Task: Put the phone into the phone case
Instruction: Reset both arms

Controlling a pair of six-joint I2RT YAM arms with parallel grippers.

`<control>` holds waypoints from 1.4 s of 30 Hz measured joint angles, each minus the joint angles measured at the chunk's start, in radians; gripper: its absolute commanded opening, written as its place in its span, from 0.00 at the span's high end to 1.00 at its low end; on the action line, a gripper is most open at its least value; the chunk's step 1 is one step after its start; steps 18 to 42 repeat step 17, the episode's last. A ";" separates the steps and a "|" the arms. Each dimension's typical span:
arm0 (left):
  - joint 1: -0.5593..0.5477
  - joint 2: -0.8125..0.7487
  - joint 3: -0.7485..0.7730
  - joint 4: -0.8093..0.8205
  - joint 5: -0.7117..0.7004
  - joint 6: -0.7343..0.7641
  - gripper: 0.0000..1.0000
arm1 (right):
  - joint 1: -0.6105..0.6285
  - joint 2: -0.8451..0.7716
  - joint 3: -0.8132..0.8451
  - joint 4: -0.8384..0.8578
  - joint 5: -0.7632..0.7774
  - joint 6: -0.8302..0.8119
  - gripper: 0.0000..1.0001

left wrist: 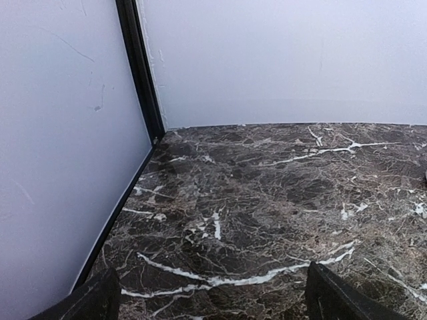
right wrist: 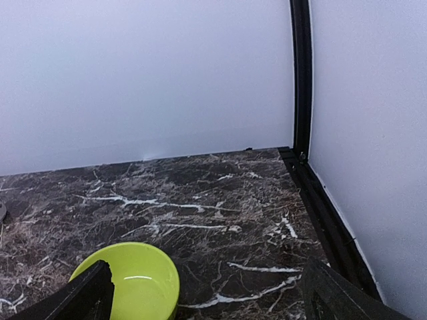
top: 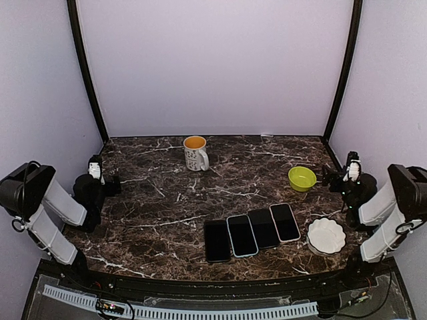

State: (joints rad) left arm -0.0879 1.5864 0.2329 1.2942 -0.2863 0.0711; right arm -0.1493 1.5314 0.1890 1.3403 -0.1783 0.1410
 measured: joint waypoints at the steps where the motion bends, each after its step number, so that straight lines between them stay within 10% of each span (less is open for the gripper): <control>1: 0.003 0.000 0.001 0.004 0.011 0.001 0.01 | 0.016 0.007 0.008 -0.021 0.003 -0.011 0.02; 42: 0.019 0.000 0.004 0.014 0.047 0.001 0.01 | 0.039 0.013 0.027 -0.070 0.116 -0.040 0.02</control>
